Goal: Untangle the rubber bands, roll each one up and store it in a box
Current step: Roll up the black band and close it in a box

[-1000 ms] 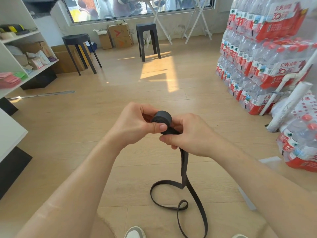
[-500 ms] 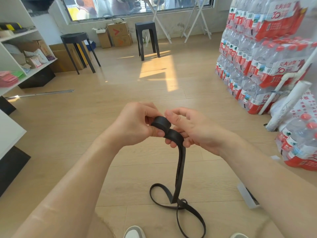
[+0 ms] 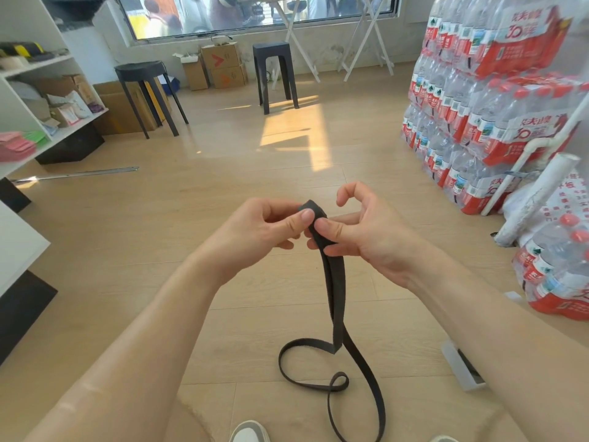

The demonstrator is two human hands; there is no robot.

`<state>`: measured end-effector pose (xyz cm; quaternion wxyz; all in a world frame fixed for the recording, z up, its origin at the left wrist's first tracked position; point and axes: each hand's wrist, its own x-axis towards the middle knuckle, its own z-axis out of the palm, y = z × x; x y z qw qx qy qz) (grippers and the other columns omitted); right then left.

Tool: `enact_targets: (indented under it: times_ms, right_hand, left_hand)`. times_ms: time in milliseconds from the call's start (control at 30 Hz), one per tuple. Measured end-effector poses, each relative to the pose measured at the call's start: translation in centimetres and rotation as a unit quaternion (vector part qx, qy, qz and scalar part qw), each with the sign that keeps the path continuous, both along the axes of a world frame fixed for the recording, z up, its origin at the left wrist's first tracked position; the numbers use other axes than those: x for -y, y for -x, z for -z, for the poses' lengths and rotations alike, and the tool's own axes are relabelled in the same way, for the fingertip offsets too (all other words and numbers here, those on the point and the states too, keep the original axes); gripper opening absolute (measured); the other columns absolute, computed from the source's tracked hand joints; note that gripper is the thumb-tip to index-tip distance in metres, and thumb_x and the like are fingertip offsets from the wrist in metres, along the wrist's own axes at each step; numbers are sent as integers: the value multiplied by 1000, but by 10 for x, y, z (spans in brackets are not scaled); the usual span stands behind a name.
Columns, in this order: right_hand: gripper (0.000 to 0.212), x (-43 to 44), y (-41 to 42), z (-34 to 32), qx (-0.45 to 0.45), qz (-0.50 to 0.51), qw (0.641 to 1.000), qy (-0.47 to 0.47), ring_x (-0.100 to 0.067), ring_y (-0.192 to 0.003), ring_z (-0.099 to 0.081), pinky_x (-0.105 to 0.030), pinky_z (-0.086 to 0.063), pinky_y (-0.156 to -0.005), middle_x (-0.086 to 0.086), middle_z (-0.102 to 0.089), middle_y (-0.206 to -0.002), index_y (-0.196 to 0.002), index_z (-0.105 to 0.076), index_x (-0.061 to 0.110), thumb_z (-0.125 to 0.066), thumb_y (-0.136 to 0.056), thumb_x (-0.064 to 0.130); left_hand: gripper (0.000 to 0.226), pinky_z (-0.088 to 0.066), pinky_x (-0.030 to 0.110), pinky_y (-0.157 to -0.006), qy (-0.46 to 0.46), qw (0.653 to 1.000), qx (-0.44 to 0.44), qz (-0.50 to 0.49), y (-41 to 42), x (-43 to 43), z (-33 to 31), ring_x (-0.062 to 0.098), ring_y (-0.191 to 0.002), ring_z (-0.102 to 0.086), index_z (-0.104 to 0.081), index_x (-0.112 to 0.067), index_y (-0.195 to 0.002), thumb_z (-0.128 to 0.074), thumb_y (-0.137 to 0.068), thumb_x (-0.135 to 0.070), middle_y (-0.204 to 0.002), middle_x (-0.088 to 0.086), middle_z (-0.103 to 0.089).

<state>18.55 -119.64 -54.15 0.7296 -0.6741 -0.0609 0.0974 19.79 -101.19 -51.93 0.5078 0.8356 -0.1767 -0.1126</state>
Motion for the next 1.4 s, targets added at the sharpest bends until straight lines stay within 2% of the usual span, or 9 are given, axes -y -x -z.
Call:
enact_targets:
  times_ms: [200, 333, 567, 800, 900, 1000, 1100, 1233, 1400]
  right_hand:
    - [50, -7, 0, 6, 109, 29, 990, 82, -22, -77, -72, -41, -58, -82, -11, -76, -88, -90, -32, 19, -79, -77, 10]
    - [52, -10, 2, 6, 149, 37, 979, 137, -17, -79, -74, -38, -59, -80, -5, -76, -83, -89, -36, 19, -83, -72, 6]
    - [49, -8, 0, 5, 109, 6, 983, 150, -23, -82, -73, -41, -58, -84, -9, -75, -92, -97, -38, 18, -77, -75, -2]
    - [35, -4, 0, -2, 31, -49, 992, 113, -18, -89, -70, -37, -60, -68, -1, -70, -114, -105, -45, 16, -67, -83, -1]
    - [33, -1, -1, -6, 10, -39, 997, 61, -23, -92, -71, -38, -59, -65, -6, -73, -107, -110, -48, 13, -71, -86, 14]
    - [59, -3, -3, -5, 19, 24, 996, 80, -22, -86, -73, -34, -58, -64, -10, -72, -106, -109, -51, 20, -81, -64, 43]
    - [70, -6, -3, -4, 40, 49, 993, 97, -19, -81, -73, -29, -57, -64, -9, -73, -99, -110, -56, 21, -82, -51, 49]
    - [51, -6, -1, -8, 54, 22, 991, 117, -5, -69, -69, -18, -49, -58, 3, -74, -81, -96, -67, 20, -82, -54, 44]
    - [56, -5, -3, -6, 45, -5, 994, 95, -16, -76, -72, -37, -53, -88, -6, -76, -85, -101, -66, 15, -85, -53, 35]
  left_hand:
    - [33, -51, 21, -90, -2, 1000, 5, 21, -4, -1, 5, 4, -102, -63, -65, -23, -117, -66, -84, -32, -107, -6, -71]
    - [34, -52, 16, -81, 0, 999, 49, -24, -6, -2, 10, 2, -96, -65, -64, -22, -112, -72, -82, -10, -107, -1, -69]
    - [33, -47, 8, -84, -56, 986, 152, -35, -4, 4, 13, -6, -92, -64, -66, -23, -104, -76, -77, -7, -95, -13, -69]
    - [43, -49, 12, -85, -97, 968, 220, -79, -4, 4, 9, -2, -91, -63, -69, -24, -105, -85, -66, -15, -89, -25, -64]
    - [44, -47, 13, -85, -109, 958, 253, -80, -1, 7, 8, -6, -89, -60, -71, -26, -102, -87, -62, -17, -86, -28, -64]
    - [45, -42, 5, -81, -112, 940, 310, -81, 1, 9, 7, -13, -86, -56, -72, -22, -100, -89, -58, -19, -83, -29, -61]
    - [50, -48, 16, -82, -121, 923, 356, -85, 1, 9, 5, 0, -85, -58, -72, -17, -102, -90, -56, -23, -85, -18, -63]
    - [44, -53, 36, -73, -140, 905, 394, -76, 2, 11, 6, 13, -80, -62, -72, -16, -97, -81, -57, -33, -85, -9, -68]
    - [40, -50, 34, -69, -170, 886, 425, -76, 2, 14, 8, 14, -78, -58, -70, -15, -96, -76, -61, -34, -82, -10, -63]
